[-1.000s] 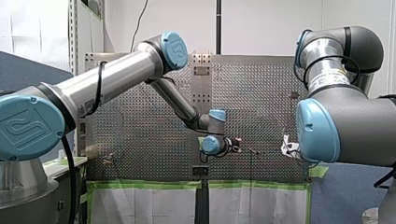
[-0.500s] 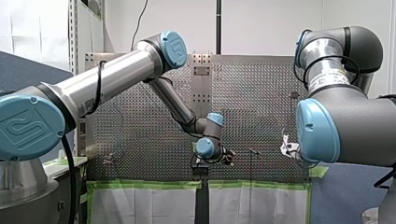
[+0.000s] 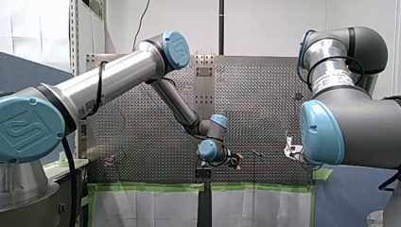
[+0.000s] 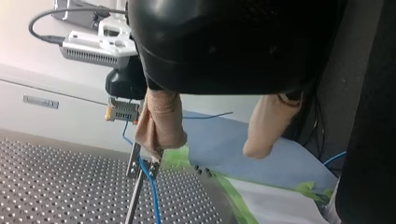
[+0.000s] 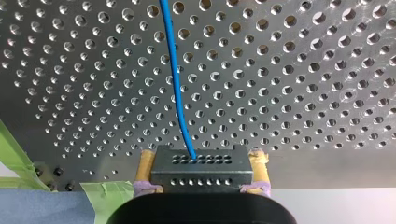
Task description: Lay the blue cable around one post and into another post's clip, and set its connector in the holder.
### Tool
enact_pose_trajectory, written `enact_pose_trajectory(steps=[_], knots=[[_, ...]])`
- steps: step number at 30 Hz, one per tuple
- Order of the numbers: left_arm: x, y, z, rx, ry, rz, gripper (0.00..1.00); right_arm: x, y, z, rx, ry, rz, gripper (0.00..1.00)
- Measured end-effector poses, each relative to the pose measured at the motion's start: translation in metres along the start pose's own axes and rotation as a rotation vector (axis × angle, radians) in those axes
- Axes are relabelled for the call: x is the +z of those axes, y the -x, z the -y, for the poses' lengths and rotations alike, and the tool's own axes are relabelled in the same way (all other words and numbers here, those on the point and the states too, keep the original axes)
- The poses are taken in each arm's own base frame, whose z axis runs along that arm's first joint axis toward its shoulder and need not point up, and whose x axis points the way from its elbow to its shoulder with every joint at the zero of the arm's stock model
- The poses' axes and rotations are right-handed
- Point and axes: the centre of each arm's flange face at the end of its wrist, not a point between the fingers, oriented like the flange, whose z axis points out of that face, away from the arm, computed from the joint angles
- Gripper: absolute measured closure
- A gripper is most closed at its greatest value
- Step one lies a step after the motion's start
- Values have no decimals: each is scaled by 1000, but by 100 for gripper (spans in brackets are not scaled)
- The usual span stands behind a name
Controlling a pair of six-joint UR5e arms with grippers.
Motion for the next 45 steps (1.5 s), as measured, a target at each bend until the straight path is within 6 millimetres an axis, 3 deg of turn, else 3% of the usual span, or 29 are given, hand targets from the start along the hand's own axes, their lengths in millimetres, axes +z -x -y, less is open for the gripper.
enact_pose_trajectory(steps=[11,45], knots=[[-4,27,3,-3,-6,46,9,0,0,0,1,0,-4,100],[-3,29,-2,-18,10,50,11,-1,-3,-4,-17,7,8,100]])
